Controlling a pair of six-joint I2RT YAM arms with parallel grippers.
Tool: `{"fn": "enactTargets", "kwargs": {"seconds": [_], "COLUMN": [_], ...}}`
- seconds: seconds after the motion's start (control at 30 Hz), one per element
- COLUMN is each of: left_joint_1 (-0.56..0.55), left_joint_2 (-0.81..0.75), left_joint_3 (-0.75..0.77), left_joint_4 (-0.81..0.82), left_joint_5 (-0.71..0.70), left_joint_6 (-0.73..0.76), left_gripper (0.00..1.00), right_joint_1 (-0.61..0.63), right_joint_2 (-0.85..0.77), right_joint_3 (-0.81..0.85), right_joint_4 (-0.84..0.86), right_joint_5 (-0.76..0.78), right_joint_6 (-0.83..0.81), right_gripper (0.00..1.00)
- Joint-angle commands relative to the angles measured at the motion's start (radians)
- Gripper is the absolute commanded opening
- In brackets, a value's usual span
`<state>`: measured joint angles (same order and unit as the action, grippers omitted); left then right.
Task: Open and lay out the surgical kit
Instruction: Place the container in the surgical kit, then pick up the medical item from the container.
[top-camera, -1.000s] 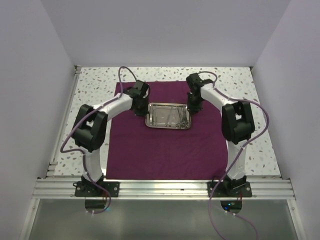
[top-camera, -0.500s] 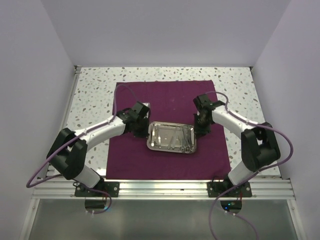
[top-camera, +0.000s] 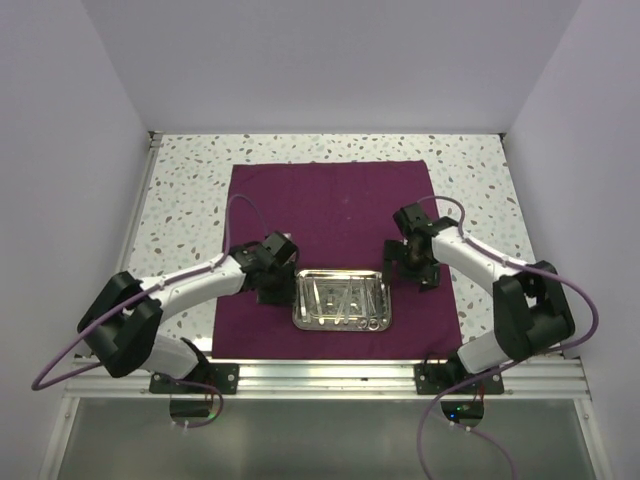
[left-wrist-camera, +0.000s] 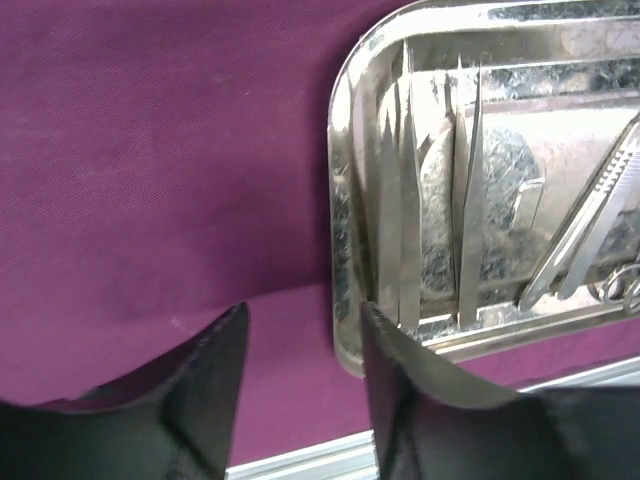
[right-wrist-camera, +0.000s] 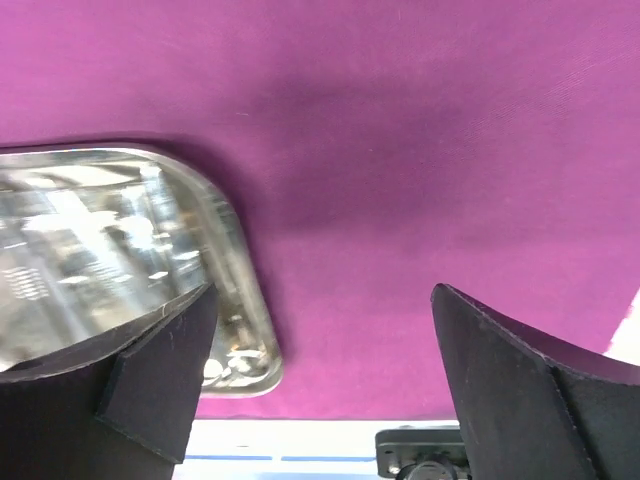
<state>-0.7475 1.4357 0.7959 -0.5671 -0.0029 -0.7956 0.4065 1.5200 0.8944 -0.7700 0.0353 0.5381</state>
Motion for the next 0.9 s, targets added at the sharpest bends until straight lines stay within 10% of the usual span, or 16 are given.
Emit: {"fn": "enactTargets", "kwargs": {"seconds": [0.0, 0.63, 0.87], "left_joint_1": [-0.006, -0.004, -0.004], "left_joint_2": [-0.076, -0.153, -0.173], "left_joint_3": [0.022, 0.078, 0.075], "left_joint_4": [-0.069, -0.139, -0.16], "left_joint_5": [-0.052, -0.112, -0.129], "left_joint_6": [-0.016, 0.038, 0.052], "left_gripper": [0.54, 0.56, 0.53], "right_joint_1": [0.002, 0.215, 0.221], "right_joint_2": [-0.099, 0.0, 0.055], "right_joint_3": [0.093, 0.106, 0.074], "right_joint_4": [-0.06, -0.019, 0.035], "right_joint_5": [0.061, 0.14, 0.129], "right_joint_6": [-0.015, 0.099, 0.109], "right_gripper": [0.91, 0.38, 0.34]}}
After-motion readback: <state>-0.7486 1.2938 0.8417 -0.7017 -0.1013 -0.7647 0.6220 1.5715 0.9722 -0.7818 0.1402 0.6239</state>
